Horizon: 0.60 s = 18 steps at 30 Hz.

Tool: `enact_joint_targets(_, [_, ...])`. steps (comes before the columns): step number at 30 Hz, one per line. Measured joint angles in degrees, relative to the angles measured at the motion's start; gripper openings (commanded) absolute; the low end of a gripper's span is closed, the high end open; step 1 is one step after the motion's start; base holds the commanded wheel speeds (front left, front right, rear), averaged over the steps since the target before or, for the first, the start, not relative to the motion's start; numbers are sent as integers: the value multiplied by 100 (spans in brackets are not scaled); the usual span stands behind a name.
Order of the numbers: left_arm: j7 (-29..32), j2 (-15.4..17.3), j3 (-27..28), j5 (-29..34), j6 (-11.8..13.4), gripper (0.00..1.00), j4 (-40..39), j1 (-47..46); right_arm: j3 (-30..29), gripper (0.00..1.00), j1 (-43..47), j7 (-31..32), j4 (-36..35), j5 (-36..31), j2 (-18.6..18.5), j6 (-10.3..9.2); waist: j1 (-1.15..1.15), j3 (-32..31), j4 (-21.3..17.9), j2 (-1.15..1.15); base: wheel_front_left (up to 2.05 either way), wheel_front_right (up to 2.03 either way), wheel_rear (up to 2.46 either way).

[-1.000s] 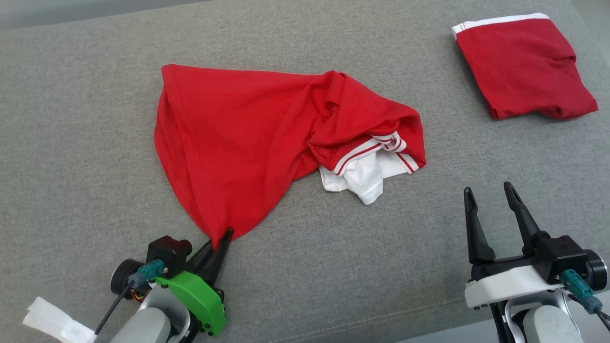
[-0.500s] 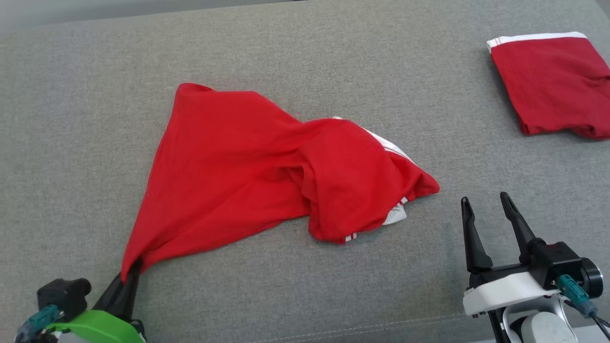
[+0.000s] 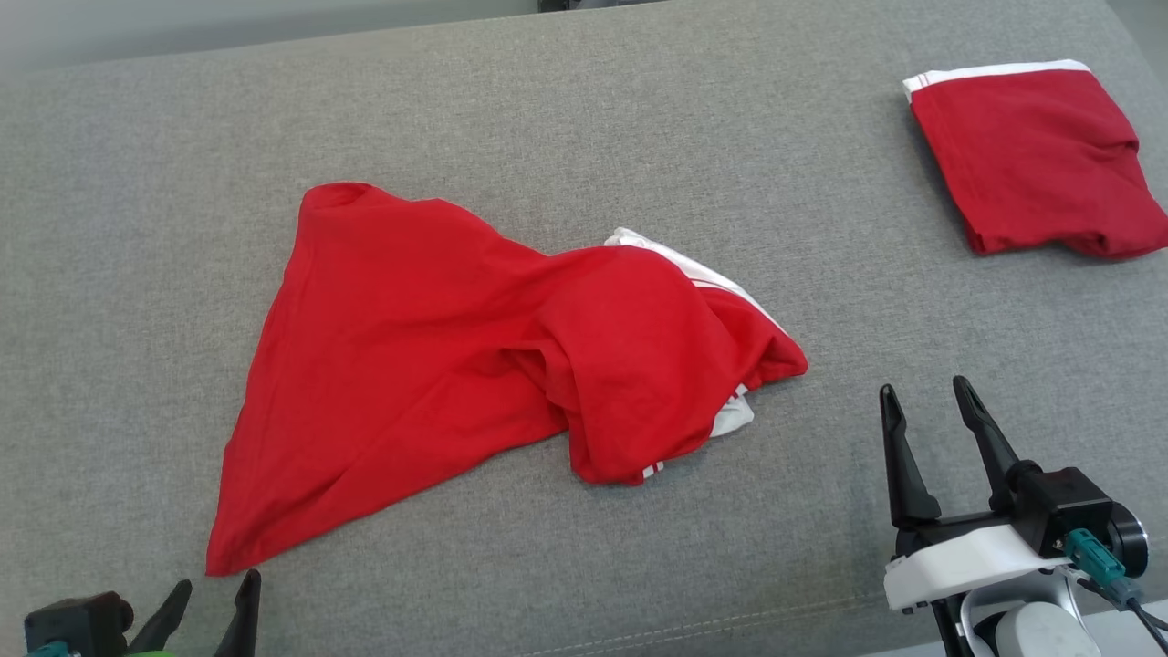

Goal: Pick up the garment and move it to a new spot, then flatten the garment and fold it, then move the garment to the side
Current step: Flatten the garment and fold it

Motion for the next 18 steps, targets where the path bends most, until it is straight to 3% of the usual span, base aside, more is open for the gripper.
enact_joint_targets(3, [151,255,71,135,301,100,-811,147,-13,100,30,0,-9,20,0,0,0,-16,-49,0,0,0,0])
enact_joint_targets(7, [488,339,-341,558,311,100,-1814,-249,19,100,12,0,-8,40,-1,0,0,41,-70,0,0,0,0])
enact_joint_targets(10, [804,-4,-959,720,11,100,-2199,-922,62,100,-85,0,-1,49,2,0,0,93,-112,0,0,0,0])
enact_joint_targets(15, [1395,-730,-2084,1284,-591,100,-1805,-2070,118,100,-184,0,0,122,4,0,0,185,-238,0,0,0,0])
enact_joint_targets(16, [1395,-730,-2084,1284,-591,100,-1805,-2070,118,100,-184,0,0,122,4,0,0,185,-238,0,0,0,0])
enact_joint_targets(18, [1613,-1043,-2424,1433,-795,100,-1523,-2532,108,100,-190,0,7,160,-1,0,0,231,-292,1,0,0,0])
